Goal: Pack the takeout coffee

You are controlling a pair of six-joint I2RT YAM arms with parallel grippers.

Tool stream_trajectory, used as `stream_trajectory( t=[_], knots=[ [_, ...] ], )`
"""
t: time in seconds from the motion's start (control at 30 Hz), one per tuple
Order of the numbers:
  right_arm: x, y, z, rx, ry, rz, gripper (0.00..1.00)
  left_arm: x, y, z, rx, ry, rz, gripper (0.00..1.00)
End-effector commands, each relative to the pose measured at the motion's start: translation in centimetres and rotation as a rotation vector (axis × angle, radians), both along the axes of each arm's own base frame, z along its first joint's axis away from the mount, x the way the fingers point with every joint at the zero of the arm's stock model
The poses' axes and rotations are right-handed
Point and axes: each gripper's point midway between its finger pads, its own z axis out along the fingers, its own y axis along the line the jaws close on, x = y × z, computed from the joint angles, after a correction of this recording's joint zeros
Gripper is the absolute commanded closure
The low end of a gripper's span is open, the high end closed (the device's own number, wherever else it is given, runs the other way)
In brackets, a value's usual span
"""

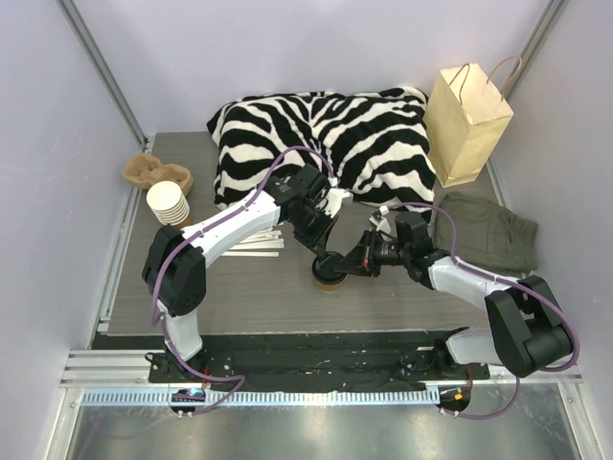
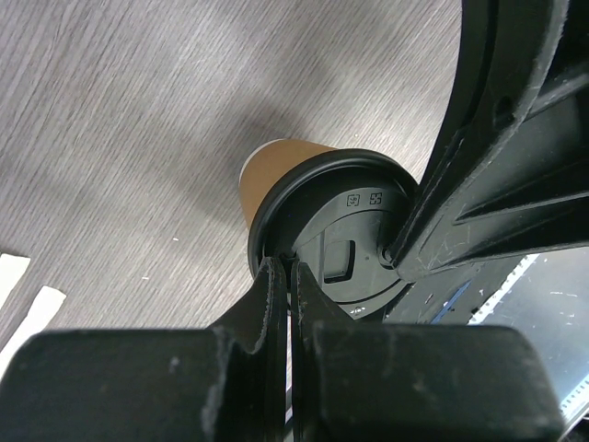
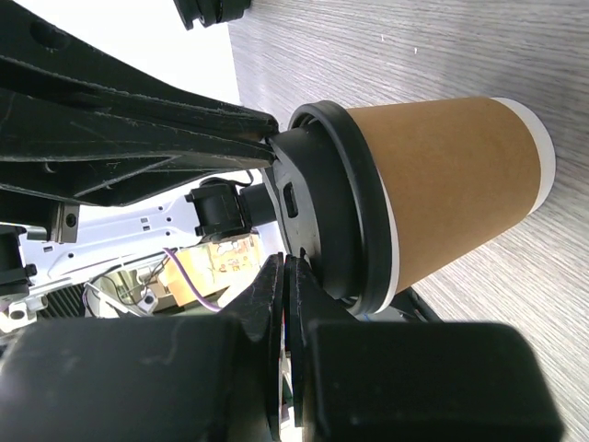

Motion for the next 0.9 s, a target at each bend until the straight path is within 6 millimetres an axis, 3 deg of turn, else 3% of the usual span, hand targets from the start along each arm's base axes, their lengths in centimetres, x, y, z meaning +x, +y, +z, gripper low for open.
stream_trajectory(
  t=[0.0, 0.2, 0.33, 0.47, 0.53, 0.7, 0.83, 0.87],
  knots=[
    [-0.4, -0.3, -1.7, -0.050, 0.007, 0.014, 0.99, -0.2, 0.0, 0.1, -0.014, 0.002, -0.003, 0.97],
    [-1.2, -0.8, -2.8, -0.076, 0.050, 0.009, 0.99, 0.1, 0.4, 3.5, -0.149, 0.018, 0.028, 0.64],
    [-1.2, -0.8, -3.5, -0.086, 0.087, 0.008, 0.99, 0.0, 0.9, 6.0, -0.284, 0.058, 0.043, 0.57],
    [-1.0, -0.6, -4.1, -0.089, 0.120, 0.013, 0.99, -1.3, 0.6, 9.5, -0.461, 0.080, -0.013, 0.59],
    [-0.8, -0.6, -4.3, -0.087, 0.130, 0.013, 0.99, -2.4, 0.5, 10.0, -0.510, 0.120, -0.013, 0.64],
    [-0.4, -0.3, -4.4, -0.083, 0.134, 0.012, 0.99, -4.0, -0.7, 8.7, -0.582, 0.346, 0.003, 0.82],
    [-0.5, -0.5, -4.7, -0.095, 0.146, 0.011, 0.99, -3.3, -1.9, 8.3, -0.639, 0.387, 0.018, 0.89],
    [-0.5, -0.5, -4.7, -0.098, 0.143, 0.013, 0.99, -3.2, -2.0, 7.3, -0.626, 0.409, 0.030, 0.91]
  ],
)
